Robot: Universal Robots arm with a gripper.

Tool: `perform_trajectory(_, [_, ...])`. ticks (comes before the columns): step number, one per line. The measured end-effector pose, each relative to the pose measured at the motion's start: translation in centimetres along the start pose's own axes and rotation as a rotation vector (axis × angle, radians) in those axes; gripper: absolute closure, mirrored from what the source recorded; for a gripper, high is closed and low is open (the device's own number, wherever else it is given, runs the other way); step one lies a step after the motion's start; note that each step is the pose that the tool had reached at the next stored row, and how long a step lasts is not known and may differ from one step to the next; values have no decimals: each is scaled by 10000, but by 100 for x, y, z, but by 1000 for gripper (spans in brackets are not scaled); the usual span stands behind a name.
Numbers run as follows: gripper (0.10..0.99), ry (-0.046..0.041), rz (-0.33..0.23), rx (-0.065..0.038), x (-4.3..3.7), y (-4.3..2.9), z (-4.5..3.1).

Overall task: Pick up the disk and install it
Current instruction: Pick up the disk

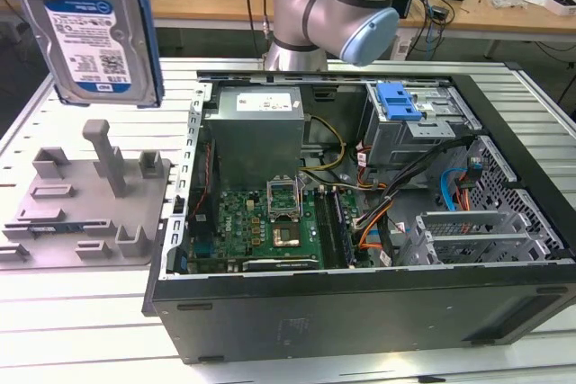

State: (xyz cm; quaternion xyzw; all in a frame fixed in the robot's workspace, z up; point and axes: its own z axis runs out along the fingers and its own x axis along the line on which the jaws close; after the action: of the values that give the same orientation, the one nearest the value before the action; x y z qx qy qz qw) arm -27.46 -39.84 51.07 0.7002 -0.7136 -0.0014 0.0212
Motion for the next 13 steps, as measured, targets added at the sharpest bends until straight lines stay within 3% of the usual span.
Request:
perform_trajectory(2, [722,1,0,-26,73,-171,-4])
perform_trajectory(4, [722,2,-1,-48,158,-391,-8])
perform_trajectory(8, [722,2,-1,-63,231,-587,-13])
perform_trajectory(11, [722,2,-1,-77,304,-785,-17])
perform_trajectory(13, [722,3,-3,-88,371,-965,-21])
